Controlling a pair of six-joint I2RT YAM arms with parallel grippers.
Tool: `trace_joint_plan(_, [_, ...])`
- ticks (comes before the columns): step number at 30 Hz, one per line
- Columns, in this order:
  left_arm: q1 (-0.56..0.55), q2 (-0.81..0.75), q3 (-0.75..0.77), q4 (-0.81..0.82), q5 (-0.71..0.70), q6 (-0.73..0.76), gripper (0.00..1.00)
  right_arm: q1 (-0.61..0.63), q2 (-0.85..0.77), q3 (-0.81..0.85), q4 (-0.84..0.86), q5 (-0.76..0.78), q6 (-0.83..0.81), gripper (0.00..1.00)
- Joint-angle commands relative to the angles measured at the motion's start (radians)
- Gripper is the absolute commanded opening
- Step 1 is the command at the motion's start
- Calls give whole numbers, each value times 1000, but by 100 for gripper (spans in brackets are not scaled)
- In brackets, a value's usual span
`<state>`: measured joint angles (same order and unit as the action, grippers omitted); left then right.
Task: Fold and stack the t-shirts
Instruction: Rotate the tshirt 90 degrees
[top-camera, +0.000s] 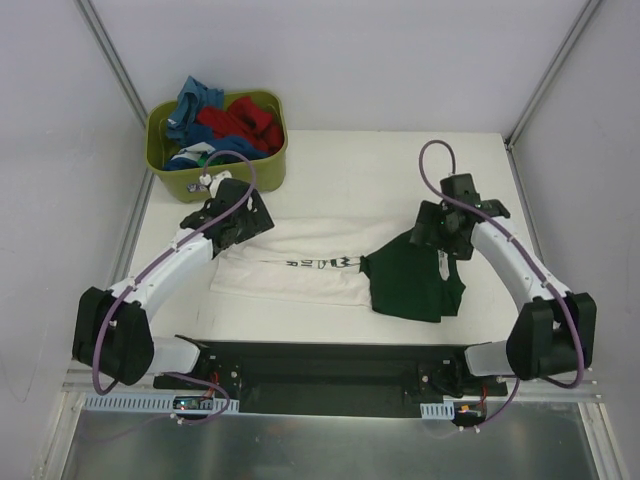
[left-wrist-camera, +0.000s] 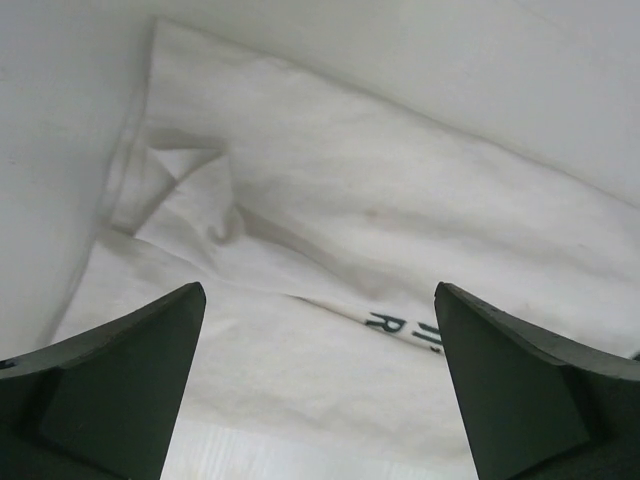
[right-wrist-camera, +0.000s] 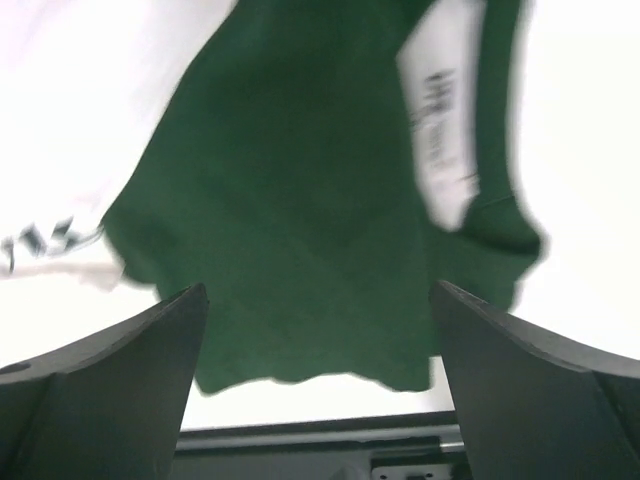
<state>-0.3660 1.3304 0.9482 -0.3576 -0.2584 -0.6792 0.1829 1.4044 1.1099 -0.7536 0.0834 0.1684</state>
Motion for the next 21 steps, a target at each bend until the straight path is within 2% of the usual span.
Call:
trace_joint_plan(1, [-37,55,17,8,106,20,99,162,-45,-131,71,-115,101,97])
trace_joint_plan(6, [-40,206,49,17,179,27,99,230,14,-232,229,-224,200,97])
trace_joint_plan(13, [-44,221,-63,37,215,6,99,147,273,-141,232,-229,158,97])
trace_joint_plan(16, [-70,201,-123,42,257,-22,99,67,396,-32,221,-296,122,97])
trace_joint_plan(19, [-141,159,-180,55,321,-72,99,26,533,178,180,-323,82,97])
trace_joint_plan(20, [-158,139,-190,60,337,-101,99,24,624,252,81,-315,65,97])
trace_joint_plan(21, [-177,129,-215,63,359,-123,99,23,672,425,35,-310,43,97])
